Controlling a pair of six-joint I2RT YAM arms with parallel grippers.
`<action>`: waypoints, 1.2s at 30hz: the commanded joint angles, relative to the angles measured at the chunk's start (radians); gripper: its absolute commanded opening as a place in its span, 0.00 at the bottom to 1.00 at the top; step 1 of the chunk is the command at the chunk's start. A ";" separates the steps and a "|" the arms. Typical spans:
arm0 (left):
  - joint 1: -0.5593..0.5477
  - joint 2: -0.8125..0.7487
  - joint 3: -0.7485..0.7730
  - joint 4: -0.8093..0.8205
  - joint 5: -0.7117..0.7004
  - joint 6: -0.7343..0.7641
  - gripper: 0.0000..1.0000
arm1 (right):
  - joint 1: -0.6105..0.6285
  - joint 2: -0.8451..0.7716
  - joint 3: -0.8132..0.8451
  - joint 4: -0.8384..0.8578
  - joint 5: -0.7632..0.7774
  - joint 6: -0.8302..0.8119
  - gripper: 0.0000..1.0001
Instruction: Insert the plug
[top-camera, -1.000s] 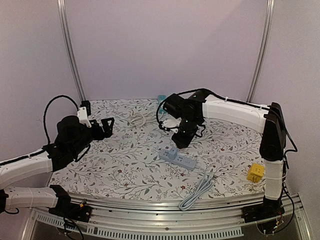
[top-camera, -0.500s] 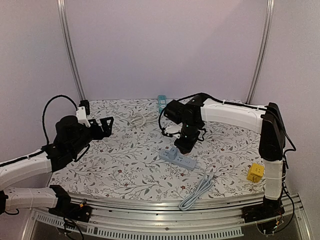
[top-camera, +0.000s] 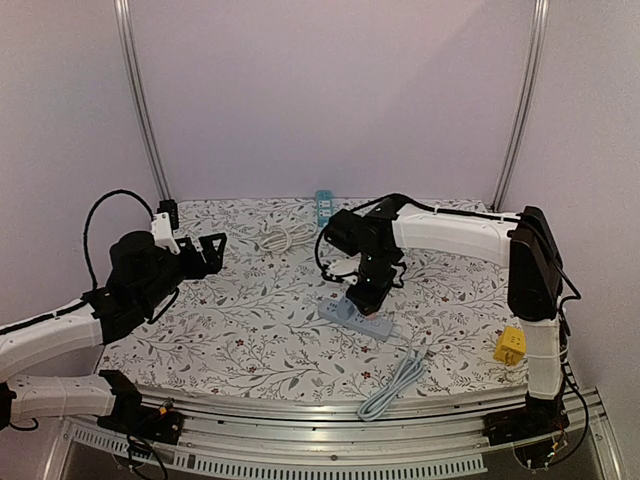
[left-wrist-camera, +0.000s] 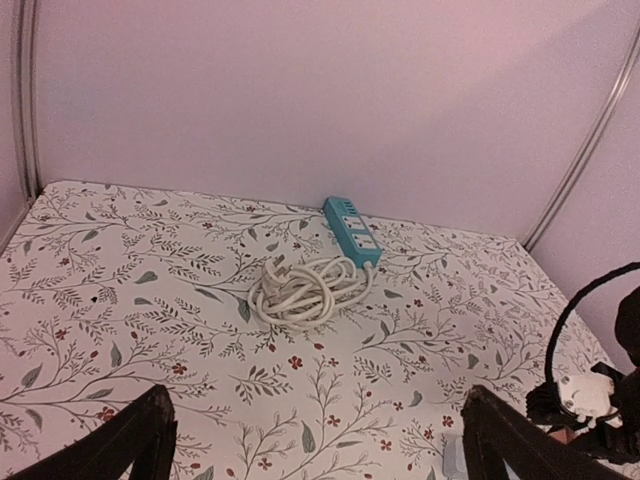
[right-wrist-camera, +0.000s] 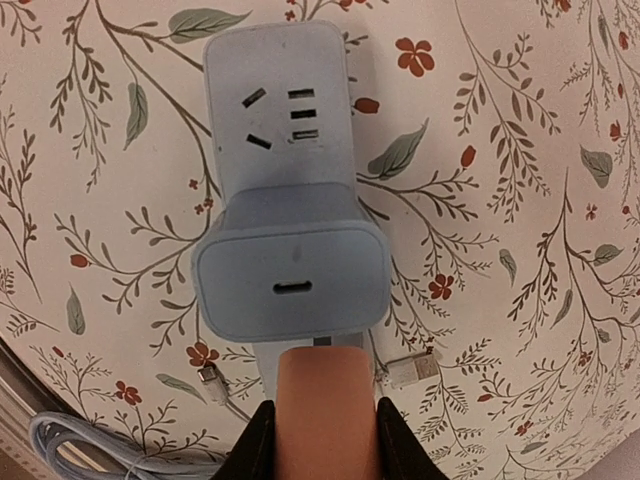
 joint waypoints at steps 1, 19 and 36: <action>0.016 -0.009 -0.018 -0.019 -0.007 0.008 0.99 | -0.005 0.033 0.016 0.006 -0.031 -0.015 0.00; 0.016 -0.015 -0.018 -0.022 -0.012 0.010 1.00 | -0.005 0.065 0.009 0.063 0.035 -0.046 0.00; 0.016 -0.018 -0.020 -0.026 -0.019 0.011 1.00 | -0.002 0.065 0.006 0.039 -0.043 -0.043 0.00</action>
